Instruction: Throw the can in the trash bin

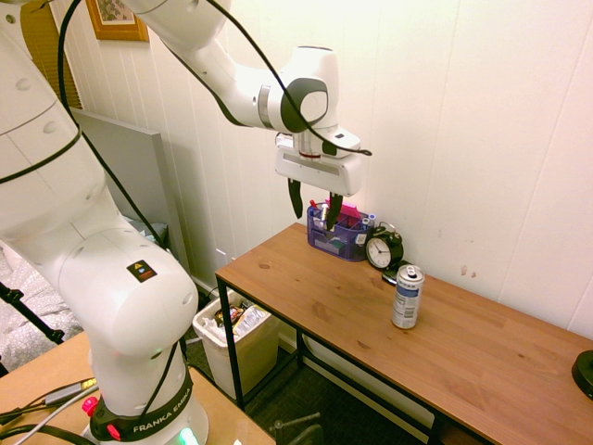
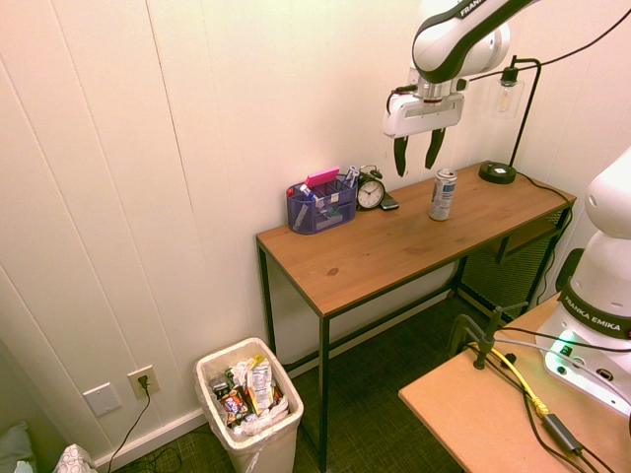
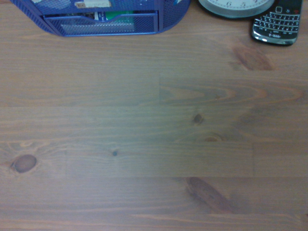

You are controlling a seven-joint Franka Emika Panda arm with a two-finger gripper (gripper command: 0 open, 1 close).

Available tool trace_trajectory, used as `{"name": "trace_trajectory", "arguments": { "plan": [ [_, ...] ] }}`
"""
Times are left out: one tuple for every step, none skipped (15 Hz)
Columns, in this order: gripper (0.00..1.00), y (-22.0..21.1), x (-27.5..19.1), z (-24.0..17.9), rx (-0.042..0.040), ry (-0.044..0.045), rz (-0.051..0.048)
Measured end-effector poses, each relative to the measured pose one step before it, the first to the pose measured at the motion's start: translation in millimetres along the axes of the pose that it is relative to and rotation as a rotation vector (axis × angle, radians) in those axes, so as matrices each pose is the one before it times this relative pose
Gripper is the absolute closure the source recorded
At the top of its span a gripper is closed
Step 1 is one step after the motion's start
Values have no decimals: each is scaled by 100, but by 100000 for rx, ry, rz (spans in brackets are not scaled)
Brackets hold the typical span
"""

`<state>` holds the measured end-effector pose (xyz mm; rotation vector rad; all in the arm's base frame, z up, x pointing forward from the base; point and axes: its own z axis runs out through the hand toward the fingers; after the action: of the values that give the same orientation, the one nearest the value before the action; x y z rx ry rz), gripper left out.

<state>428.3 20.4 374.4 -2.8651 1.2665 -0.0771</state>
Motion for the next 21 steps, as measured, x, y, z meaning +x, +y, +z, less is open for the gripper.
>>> {"name": "trace_trajectory", "arguments": {
  "plan": [
    [0, 51, 48, 101, -105, -143, 172],
    [0, 141, 170, 133, 230, 40, 941],
    [0, 96, 340, 123, 968, -151, 2443],
    [0, 390, 664, 433, 512, -1794, 4632],
    [0, 579, 1001, 739, -77, -2662, 5252],
    [0, 833, 1288, 1058, -698, -3032, 5256],
    [0, 1017, 1616, 1337, -1413, -2587, 5346],
    [0, 974, 1732, 1314, -1152, -1398, 5035],
    [0, 835, 1771, 1274, -479, -784, 4742],
    [0, 491, 1602, 1054, 188, -348, 4162],
    [0, 112, 1407, 756, 207, 78, 3498],
    [0, -351, 1181, 478, 113, 1699, 3784],
    [0, -757, 1066, 467, 39, 2224, 4083],
    [0, -938, 1003, 529, -139, 1674, 3072],
    [0, -879, 1005, 476, -805, 2297, 3058],
    [0, -649, 858, 457, -398, 2131, 3036],
    [0, -355, 841, 309, -123, 1267, 2954],
    [0, -130, 768, 121, 234, 783, 2548],
    [0, -77, 656, -81, 1331, 967, 1938],
    [0, -70, 374, -108, 1567, 1000, 1019],
    [0, -95, 123, -103, 1026, 715, 518]
  ]
}}
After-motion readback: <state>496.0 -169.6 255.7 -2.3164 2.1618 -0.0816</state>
